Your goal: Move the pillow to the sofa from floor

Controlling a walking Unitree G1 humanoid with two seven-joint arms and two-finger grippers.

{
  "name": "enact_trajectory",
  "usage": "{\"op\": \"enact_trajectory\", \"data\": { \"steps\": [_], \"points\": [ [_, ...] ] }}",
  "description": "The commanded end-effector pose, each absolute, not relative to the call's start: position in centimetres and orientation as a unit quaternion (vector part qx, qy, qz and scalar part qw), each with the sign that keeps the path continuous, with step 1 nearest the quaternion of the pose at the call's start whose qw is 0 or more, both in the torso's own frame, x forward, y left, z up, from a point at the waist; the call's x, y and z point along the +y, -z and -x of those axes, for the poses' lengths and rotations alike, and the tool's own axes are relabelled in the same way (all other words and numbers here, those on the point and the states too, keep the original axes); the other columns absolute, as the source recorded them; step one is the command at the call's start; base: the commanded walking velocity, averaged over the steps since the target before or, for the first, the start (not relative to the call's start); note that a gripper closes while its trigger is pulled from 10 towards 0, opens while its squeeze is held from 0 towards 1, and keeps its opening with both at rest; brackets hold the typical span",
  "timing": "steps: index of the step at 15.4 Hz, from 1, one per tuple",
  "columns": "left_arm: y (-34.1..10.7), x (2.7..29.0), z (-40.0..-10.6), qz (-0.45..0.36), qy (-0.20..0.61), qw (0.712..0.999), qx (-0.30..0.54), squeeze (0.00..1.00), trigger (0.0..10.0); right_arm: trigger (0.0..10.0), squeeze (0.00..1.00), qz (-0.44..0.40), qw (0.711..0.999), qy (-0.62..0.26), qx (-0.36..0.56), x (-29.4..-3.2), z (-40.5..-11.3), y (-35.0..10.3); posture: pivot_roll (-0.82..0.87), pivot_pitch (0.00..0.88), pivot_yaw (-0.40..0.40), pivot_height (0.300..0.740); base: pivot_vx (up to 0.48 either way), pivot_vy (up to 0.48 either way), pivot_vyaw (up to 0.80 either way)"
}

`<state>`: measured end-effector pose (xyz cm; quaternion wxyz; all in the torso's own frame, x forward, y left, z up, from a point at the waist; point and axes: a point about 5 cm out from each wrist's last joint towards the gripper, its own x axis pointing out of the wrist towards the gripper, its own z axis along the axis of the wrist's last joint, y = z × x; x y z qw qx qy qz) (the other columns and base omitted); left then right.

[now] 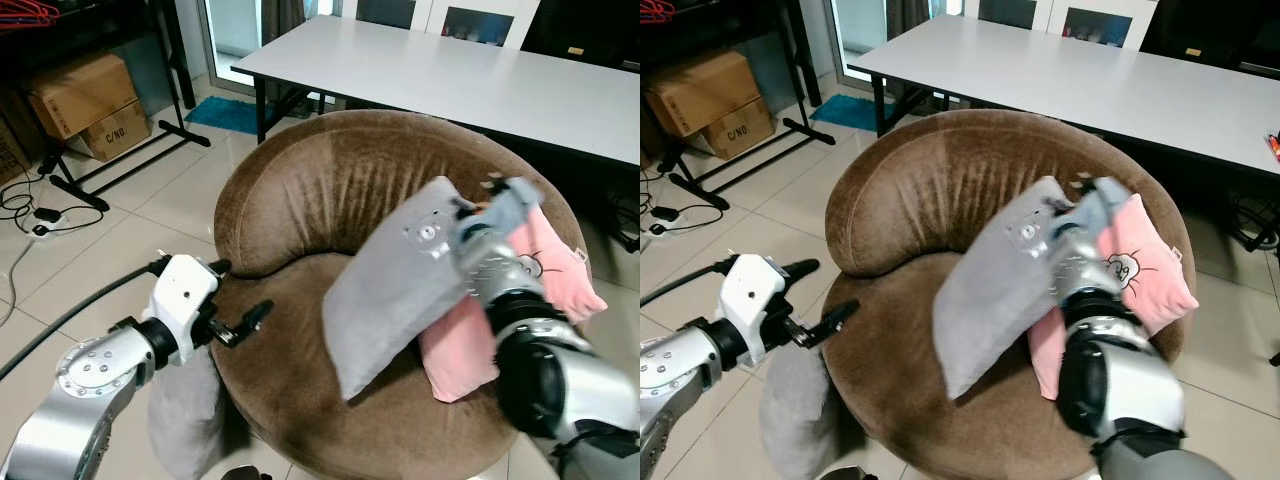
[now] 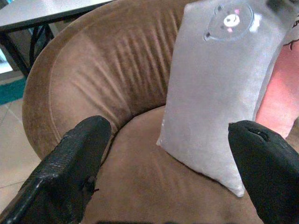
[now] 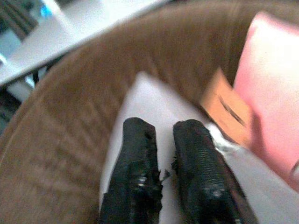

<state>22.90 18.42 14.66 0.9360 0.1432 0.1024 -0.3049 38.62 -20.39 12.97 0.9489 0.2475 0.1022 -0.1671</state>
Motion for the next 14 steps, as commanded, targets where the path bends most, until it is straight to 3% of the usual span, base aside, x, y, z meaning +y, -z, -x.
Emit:
{"op": "enact_trajectory", "data": {
  "steps": [1,5,7,8,11,14],
  "points": [
    [-15.4,18.1,-23.0,-0.148,0.311,0.935,0.085,0.0,10.0,10.0,1.0,-0.231,0.958,0.154,0.075,-20.6,-39.0,-14.1,0.04,0.0,-0.043,0.74,0.0,0.0,0.0],
    [-15.3,17.7,-23.4,-0.149,0.303,0.938,0.076,0.0,10.0,10.0,1.0,-0.192,0.973,0.117,0.048,-21.2,-38.7,-13.9,0.02,0.0,-0.021,0.74,0.0,0.0,0.0],
    [-15.3,17.8,-23.9,-0.158,0.24,0.956,0.053,0.0,10.0,10.0,1.0,-0.168,0.981,0.097,-0.006,-21.6,-38.5,-15.4,0.02,0.0,-0.016,0.74,0.0,0.0,0.0],
    [-15.2,17.8,-24.1,-0.155,0.204,0.966,0.041,0.0,10.0,10.0,0.0,-0.13,0.989,0.059,-0.043,-21.2,-37.9,-16.2,0.01,0.0,-0.011,0.74,0.0,0.0,0.0],
    [-14.6,17.7,-23.9,-0.146,0.134,0.98,0.039,0.0,10.0,10.0,0.0,-0.046,0.996,-0.068,-0.042,-17.6,-33.5,-15.9,0.01,0.0,-0.018,0.74,0.0,0.0,0.0],
    [-14.3,17.9,-23.7,-0.141,0.107,0.983,0.042,0.0,10.0,10.0,0.0,-0.073,0.991,-0.11,-0.002,-14.8,-29.5,-14.0,0.01,0.0,-0.017,0.74,0.0,0.106,0.0]
  ]
}}
